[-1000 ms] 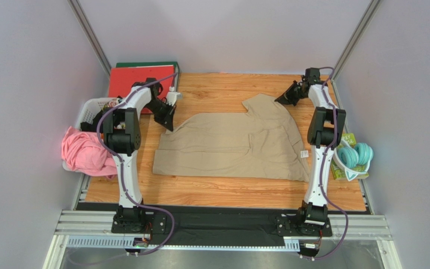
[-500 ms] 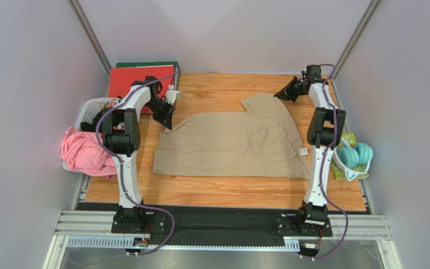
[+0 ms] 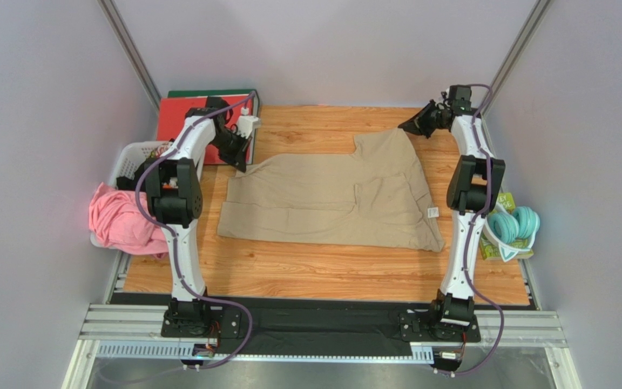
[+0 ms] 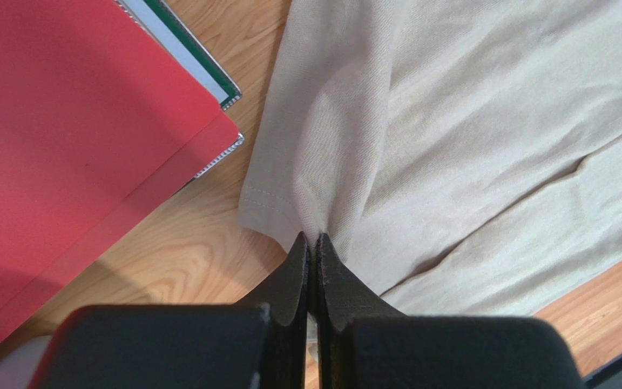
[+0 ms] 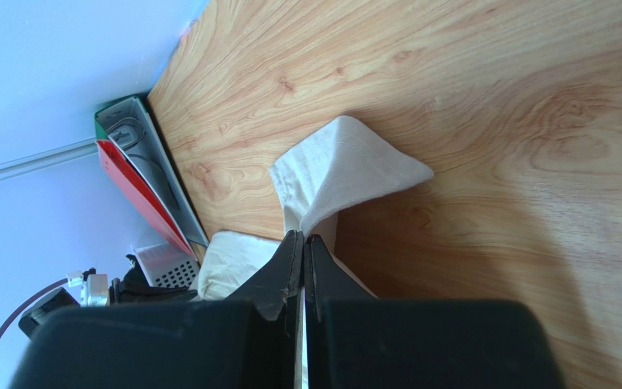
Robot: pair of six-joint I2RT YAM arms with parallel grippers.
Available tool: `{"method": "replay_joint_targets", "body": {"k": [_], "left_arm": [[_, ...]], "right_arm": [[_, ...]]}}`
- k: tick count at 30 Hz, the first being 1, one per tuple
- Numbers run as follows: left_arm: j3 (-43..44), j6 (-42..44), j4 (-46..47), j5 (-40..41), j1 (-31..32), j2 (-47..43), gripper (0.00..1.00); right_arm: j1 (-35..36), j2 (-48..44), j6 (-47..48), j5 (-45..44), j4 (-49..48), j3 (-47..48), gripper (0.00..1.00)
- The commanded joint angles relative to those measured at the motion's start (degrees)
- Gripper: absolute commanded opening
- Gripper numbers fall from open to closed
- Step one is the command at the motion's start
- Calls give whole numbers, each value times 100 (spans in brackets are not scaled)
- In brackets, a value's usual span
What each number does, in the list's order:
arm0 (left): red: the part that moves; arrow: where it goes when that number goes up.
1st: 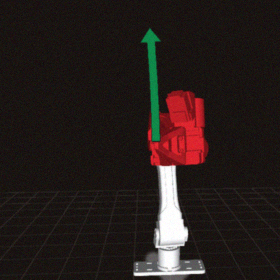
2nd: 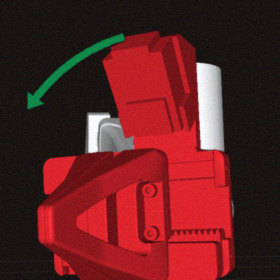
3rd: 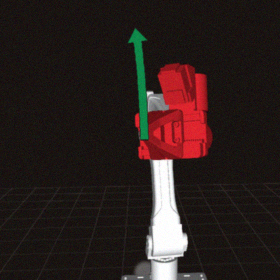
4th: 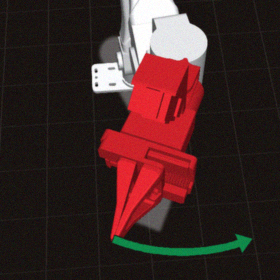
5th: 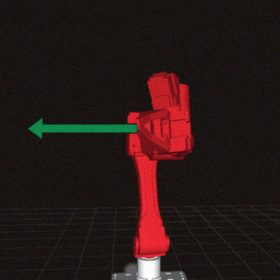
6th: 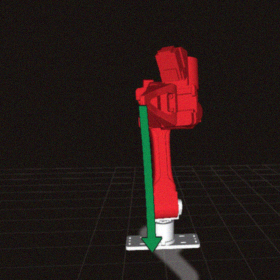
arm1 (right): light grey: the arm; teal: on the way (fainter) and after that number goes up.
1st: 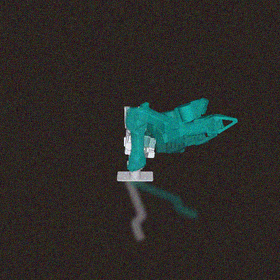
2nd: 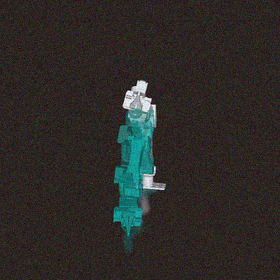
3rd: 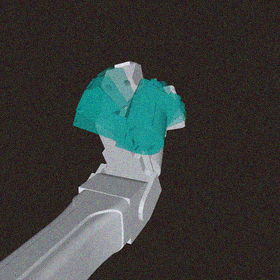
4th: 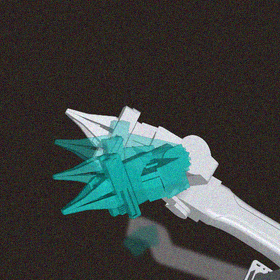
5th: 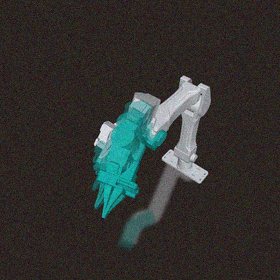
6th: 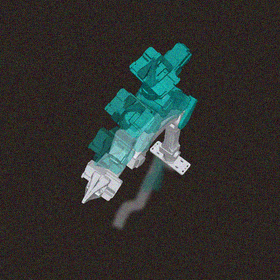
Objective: Fold and stack the t-shirts
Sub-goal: Fold the tshirt
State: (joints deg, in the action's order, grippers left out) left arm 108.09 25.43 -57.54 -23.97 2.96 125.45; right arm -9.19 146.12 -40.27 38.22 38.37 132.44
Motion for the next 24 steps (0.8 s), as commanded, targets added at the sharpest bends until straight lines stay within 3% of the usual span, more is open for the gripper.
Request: {"method": "replay_joint_targets", "body": {"k": [1, 5, 9, 20, 24], "left_arm": [[-42, -3, 182, 138, -76, -302, 1], [-315, 41, 304, 252, -103, -240, 5], [-421, 6, 401, 313, -112, -100, 19], [45, -214, 393, 129, -112, 287, 22], [36, -214, 384, 85, -112, 296, 36]], "right_arm": [[-39, -304, -156, 230, -225, 115, 0], [-39, -269, -156, 230, -216, 10, 0], [-39, -225, -104, 213, -225, -113, 0], [-30, -111, -25, 204, -233, -245, 0], [-30, -75, -16, 204, -242, -263, 0]]}}
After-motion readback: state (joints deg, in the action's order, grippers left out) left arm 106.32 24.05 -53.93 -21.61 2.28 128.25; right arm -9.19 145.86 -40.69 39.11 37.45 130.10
